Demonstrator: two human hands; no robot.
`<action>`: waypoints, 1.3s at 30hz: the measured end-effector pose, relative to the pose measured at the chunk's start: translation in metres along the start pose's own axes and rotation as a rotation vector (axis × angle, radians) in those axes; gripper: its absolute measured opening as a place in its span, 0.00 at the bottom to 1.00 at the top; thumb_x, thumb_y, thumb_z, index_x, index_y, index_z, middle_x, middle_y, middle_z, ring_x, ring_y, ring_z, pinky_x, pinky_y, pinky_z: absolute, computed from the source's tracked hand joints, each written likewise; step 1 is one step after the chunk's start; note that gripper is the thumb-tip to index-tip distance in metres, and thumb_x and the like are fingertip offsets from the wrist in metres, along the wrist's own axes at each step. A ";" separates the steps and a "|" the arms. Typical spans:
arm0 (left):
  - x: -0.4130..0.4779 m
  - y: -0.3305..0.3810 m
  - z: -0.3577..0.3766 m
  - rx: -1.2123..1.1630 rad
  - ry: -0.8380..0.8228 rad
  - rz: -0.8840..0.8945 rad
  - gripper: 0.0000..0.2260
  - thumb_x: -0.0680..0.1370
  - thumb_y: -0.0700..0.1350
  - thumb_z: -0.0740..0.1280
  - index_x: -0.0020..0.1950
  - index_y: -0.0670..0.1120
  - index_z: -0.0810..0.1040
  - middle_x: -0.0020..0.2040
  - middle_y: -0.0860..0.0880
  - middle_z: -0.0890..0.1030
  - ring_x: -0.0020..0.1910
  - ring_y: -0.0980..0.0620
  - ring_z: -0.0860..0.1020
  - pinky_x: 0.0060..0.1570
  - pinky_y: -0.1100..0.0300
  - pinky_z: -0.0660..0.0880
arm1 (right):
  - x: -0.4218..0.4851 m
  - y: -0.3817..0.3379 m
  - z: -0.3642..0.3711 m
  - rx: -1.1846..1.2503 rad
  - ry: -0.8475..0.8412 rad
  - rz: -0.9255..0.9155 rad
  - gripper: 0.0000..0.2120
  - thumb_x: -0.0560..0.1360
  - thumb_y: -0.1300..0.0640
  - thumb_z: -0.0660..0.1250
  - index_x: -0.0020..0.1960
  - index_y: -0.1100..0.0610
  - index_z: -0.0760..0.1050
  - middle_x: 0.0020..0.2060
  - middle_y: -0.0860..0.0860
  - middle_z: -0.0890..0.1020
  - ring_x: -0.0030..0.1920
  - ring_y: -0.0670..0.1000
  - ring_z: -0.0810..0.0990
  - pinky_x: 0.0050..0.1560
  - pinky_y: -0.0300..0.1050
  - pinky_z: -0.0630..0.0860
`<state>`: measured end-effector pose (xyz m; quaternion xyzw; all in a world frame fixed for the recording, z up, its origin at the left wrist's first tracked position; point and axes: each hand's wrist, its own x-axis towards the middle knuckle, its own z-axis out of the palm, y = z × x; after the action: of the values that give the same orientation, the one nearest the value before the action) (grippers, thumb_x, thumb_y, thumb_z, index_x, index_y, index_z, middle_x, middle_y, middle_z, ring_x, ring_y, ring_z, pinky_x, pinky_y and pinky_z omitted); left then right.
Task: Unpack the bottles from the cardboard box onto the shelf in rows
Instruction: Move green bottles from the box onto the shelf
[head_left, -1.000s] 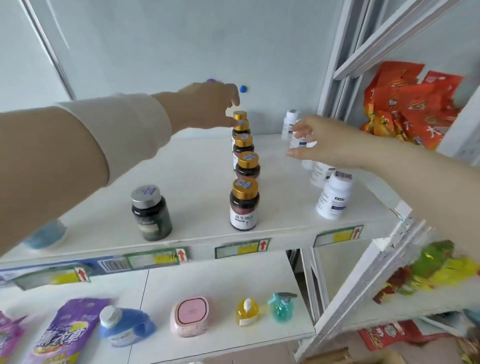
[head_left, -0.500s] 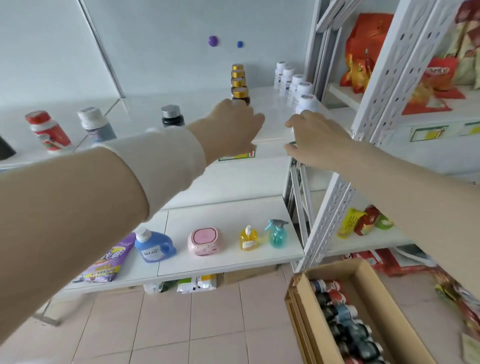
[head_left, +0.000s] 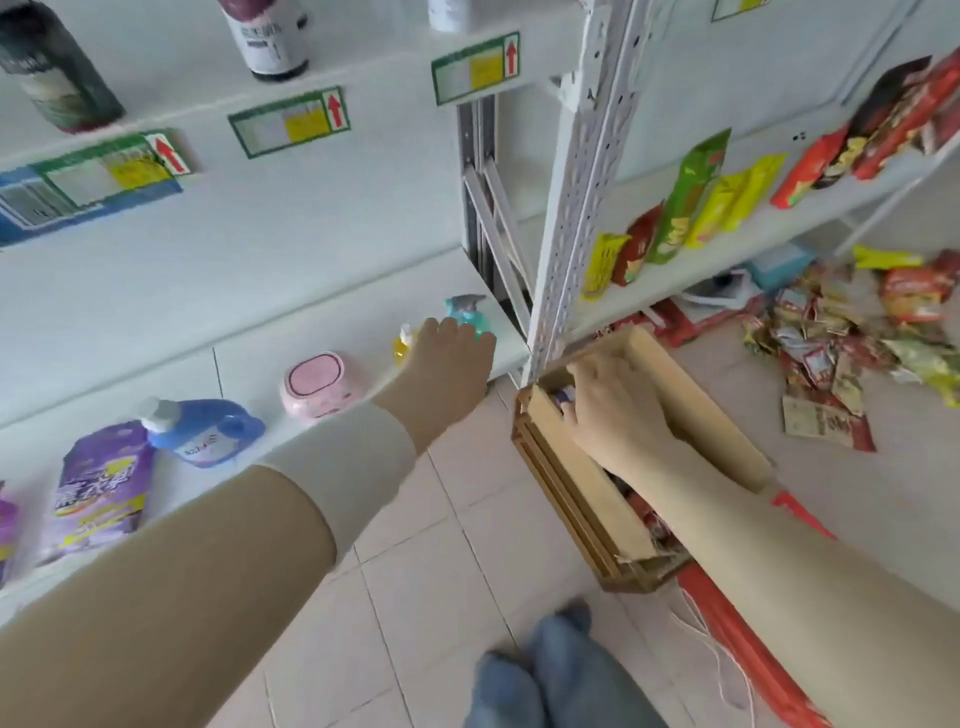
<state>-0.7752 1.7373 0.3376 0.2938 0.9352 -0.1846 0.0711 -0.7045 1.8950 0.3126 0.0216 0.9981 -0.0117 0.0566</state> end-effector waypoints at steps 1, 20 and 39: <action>0.007 0.014 0.012 -0.001 -0.018 0.028 0.15 0.80 0.46 0.57 0.64 0.42 0.67 0.61 0.43 0.74 0.61 0.43 0.72 0.59 0.53 0.66 | -0.009 0.011 0.018 -0.001 -0.048 0.031 0.17 0.79 0.52 0.58 0.65 0.59 0.67 0.61 0.57 0.73 0.61 0.57 0.72 0.57 0.50 0.71; 0.192 0.246 0.146 -0.260 -0.426 0.418 0.15 0.79 0.49 0.61 0.62 0.44 0.70 0.60 0.44 0.77 0.60 0.44 0.75 0.56 0.53 0.71 | -0.025 0.142 0.242 0.322 -0.430 0.565 0.22 0.50 0.57 0.81 0.41 0.60 0.80 0.34 0.55 0.81 0.35 0.57 0.82 0.29 0.47 0.78; 0.370 0.351 0.289 -0.698 -0.687 0.340 0.24 0.73 0.56 0.68 0.65 0.45 0.72 0.64 0.44 0.71 0.62 0.46 0.73 0.61 0.58 0.70 | 0.104 0.206 0.388 0.555 -0.473 1.375 0.33 0.75 0.44 0.64 0.70 0.63 0.58 0.68 0.60 0.61 0.65 0.57 0.70 0.51 0.46 0.76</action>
<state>-0.8686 2.0858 -0.1243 0.3226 0.8028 0.0667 0.4970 -0.7551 2.0955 -0.0886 0.6460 0.6825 -0.2275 0.2553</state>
